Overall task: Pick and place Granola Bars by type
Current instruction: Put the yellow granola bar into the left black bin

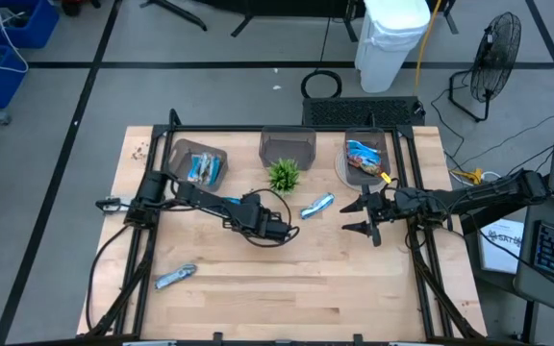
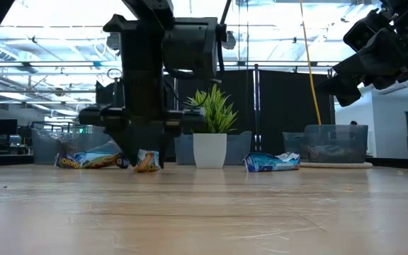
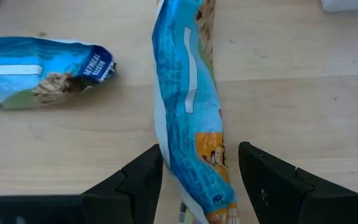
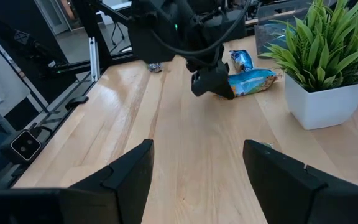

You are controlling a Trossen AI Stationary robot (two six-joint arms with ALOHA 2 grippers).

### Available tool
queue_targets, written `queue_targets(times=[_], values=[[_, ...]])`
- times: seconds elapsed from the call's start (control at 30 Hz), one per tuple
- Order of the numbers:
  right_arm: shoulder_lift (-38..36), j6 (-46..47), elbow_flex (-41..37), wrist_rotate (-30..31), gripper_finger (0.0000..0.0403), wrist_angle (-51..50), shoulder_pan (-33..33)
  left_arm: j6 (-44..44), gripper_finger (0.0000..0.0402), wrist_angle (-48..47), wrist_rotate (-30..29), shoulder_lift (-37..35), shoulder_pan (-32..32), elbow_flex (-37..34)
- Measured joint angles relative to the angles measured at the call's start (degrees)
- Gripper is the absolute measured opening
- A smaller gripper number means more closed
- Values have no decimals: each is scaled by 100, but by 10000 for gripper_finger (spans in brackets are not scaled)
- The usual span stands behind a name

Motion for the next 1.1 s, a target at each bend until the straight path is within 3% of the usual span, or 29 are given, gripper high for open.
queue_targets(times=[0.33,0.6,0.7,1.1], values=[[5,-2,1,-2,238,-8,0,1,203,98,145,131,-34,7],[5,-1,1,-1,238,-8,0,40,84,40,270,131,-41,5],[3,0,1,-2,238,-6,-1,38,57,39,268,131,-70,5],[5,-2,1,0,238,-2,-2,-172,40,-488,532,-316,-413,1]])
